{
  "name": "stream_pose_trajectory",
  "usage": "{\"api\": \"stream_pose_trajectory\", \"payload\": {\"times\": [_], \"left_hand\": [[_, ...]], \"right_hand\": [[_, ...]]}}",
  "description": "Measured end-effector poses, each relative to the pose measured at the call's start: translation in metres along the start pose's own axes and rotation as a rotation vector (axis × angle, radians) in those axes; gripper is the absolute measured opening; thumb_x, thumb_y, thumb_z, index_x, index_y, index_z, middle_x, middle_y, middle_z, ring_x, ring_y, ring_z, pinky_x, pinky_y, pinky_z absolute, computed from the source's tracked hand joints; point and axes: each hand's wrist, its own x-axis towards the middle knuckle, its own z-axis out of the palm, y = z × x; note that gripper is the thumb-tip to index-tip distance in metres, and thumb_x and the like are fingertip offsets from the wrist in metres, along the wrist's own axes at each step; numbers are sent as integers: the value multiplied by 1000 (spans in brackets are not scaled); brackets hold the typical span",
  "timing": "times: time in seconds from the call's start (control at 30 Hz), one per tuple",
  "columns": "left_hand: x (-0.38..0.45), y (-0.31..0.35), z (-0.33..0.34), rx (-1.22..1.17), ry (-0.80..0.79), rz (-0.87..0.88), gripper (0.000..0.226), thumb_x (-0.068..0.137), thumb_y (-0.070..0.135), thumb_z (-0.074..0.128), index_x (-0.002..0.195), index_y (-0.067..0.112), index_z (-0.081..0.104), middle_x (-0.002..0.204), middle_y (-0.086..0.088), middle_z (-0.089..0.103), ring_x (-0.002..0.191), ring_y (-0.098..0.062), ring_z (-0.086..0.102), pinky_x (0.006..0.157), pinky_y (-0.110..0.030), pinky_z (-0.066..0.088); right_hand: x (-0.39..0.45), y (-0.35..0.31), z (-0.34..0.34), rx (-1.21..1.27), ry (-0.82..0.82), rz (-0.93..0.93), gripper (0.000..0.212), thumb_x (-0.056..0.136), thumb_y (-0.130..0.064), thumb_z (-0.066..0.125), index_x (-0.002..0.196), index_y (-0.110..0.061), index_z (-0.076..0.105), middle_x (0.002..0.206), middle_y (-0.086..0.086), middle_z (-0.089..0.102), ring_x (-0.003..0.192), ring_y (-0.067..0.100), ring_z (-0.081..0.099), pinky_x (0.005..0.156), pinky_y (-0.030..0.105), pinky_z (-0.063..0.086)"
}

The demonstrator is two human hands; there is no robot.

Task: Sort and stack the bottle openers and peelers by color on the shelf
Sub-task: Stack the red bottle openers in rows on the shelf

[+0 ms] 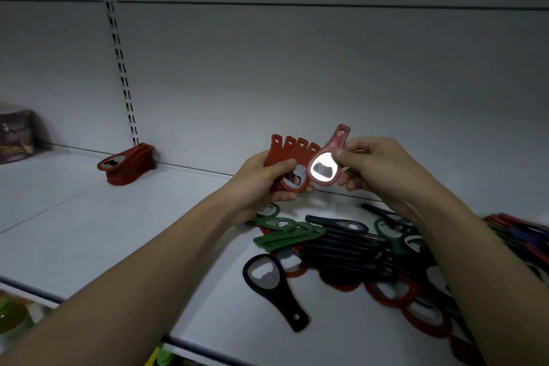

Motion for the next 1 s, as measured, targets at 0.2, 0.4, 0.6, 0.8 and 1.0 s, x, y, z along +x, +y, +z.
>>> {"api": "stream_pose_trajectory", "payload": {"times": [0.2,0.4,0.6,0.8,1.0], "left_hand": [[-3,0,5,53,-89,28,27,90,4,66,114,17,63,86,3,72,73,-10,69,55,-20,54],[0,8,-11,-80,122,95,41,91,-7,58,126,12,50,103,-10,74,91,-32,74,52,-23,54],[0,14,-25,-106,188,102,39,93,-2,55,129,12,50,113,-11,72,96,-29,73,60,-26,57],[0,12,-23,-66,155,73,36,93,-3,55,125,13,53,114,-10,71,95,-28,73,59,-25,57],[-1,12,-22,-57,117,-6,30,92,-5,56,118,9,60,111,-8,72,99,-25,73,69,-29,60]], "right_hand": [[-8,5,27,35,43,-12,24,91,-11,67,106,-2,52,74,12,64,53,18,66,58,29,60],[-13,7,26,-576,-104,-88,27,90,-43,65,95,-19,56,90,0,66,78,18,68,72,38,58],[-27,18,51,-785,-649,-186,57,75,-56,76,127,-47,54,129,-25,50,113,-1,49,95,24,41],[-14,26,46,-823,-455,-223,20,88,-39,69,107,-38,67,105,-16,62,87,1,58,79,26,49],[-10,30,30,-1105,-283,-136,19,88,-36,67,106,-32,60,103,-8,57,95,15,56,85,38,51]]}}
